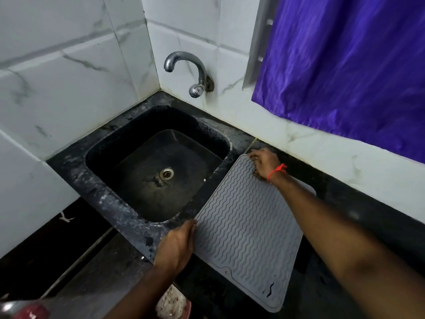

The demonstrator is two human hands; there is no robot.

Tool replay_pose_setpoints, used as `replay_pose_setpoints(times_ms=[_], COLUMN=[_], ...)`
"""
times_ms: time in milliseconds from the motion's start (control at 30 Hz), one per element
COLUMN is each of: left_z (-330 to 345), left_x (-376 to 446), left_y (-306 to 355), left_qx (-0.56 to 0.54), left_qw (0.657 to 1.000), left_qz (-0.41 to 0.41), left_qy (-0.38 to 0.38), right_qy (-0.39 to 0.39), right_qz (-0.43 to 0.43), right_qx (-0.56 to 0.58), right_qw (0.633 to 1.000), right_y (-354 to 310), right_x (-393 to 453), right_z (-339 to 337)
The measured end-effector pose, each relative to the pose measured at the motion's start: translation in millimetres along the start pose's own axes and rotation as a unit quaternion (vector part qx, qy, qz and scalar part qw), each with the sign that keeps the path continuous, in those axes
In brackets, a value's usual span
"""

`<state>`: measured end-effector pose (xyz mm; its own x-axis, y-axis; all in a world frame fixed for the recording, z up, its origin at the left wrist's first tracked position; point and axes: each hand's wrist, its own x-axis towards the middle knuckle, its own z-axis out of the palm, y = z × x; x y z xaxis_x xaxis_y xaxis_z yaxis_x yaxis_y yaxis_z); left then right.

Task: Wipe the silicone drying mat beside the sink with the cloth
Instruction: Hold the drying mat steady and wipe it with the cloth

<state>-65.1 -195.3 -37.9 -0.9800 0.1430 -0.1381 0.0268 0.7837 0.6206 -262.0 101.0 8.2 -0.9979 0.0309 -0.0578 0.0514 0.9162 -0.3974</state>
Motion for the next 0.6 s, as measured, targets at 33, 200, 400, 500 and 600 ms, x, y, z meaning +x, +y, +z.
replay_pose_setpoints(times_ms=[33, 200, 400, 500, 600], left_z=[0.6, 3.4, 4.6, 3.1, 2.2], left_x=[-1.5, -7.1, -7.7, -3.8, -1.8], left_y=[0.8, 0.1, -4.5, -4.5, -4.3], left_qx=[0.021, 0.085, 0.054, 0.019, -0.011], left_qw=[1.0, 0.996, 0.998, 1.0, 0.999], left_qz=[0.003, 0.006, -0.004, -0.017, -0.04], left_qy=[-0.007, -0.019, -0.01, -0.004, -0.001], right_qy=[-0.011, -0.065, -0.081, -0.09, -0.067], right_qz=[0.001, 0.031, -0.065, -0.107, -0.161], right_qx=[-0.032, -0.133, -0.189, -0.176, -0.189], right_qw=[0.999, 0.989, 0.976, 0.974, 0.966], right_y=[7.1, 1.3, -27.1, -47.8, -78.1], right_x=[9.9, 5.4, -46.6, -97.6, -164.2], right_z=[2.8, 41.2, 66.8, 85.0, 107.0])
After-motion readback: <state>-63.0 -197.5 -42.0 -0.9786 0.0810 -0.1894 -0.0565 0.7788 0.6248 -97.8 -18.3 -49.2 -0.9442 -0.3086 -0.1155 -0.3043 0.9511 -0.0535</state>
